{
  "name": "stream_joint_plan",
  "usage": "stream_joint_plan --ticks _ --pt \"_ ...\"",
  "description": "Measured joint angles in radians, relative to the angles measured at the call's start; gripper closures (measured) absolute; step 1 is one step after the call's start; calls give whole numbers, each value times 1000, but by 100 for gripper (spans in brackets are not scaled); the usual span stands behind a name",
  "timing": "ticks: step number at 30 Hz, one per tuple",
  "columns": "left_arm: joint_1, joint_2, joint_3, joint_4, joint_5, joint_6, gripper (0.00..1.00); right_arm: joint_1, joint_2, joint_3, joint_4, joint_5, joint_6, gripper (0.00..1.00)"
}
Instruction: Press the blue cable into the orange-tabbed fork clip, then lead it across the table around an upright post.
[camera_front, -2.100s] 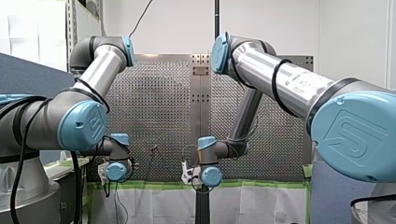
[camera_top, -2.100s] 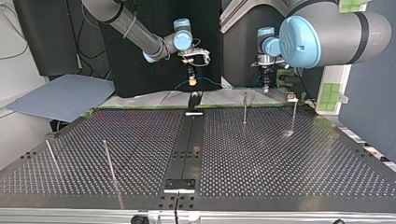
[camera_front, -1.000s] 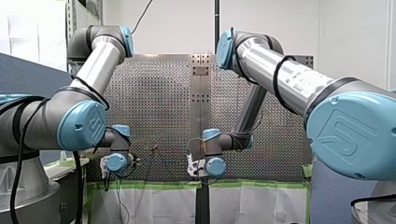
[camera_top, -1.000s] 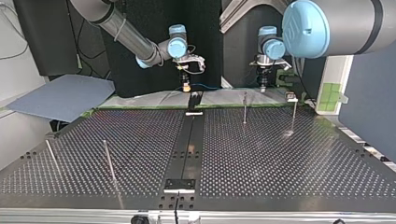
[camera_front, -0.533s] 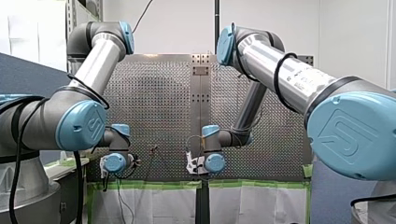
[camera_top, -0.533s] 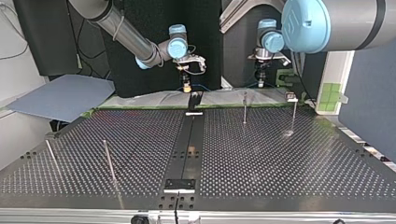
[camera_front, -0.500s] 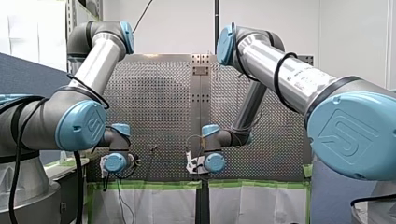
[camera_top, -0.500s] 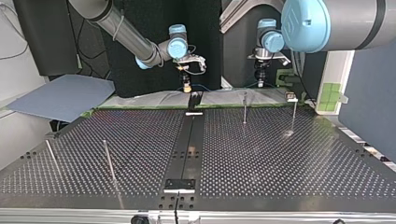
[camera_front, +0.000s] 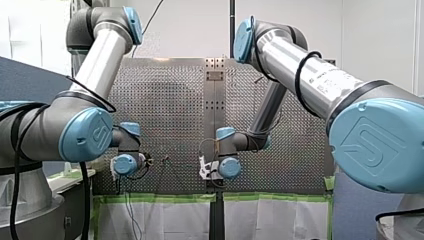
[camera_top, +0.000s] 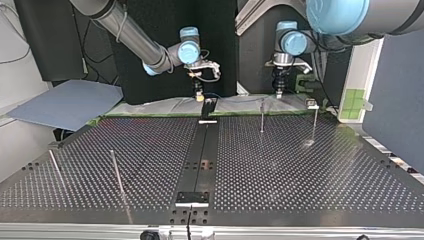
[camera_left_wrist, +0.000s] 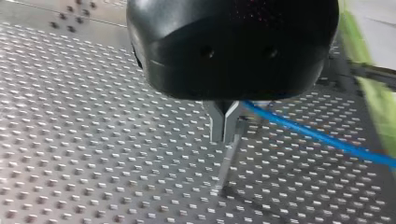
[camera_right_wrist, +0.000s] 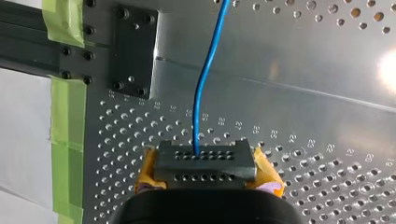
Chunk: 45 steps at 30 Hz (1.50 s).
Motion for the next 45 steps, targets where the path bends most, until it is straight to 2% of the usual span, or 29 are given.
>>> stream_joint_plan --ticks 10,21,27,33,45 --pt "0 23 -1 7 -4 -34 100 -3 0 0 3 -1 -3 100" --pt "-6 24 -33 -10 -28 -4 100 -3 1 0 1 -1 -4 100" --pt "-3 23 -27 27 -19 -40 100 -3 1 0 0 -2 -5 100" --pt "-3 20 1 35 -15 -75 100 0 1 0 -1 -4 -5 100" --pt "2 12 -12 36 -44 -75 100 2 2 0 -1 -5 -5 100"
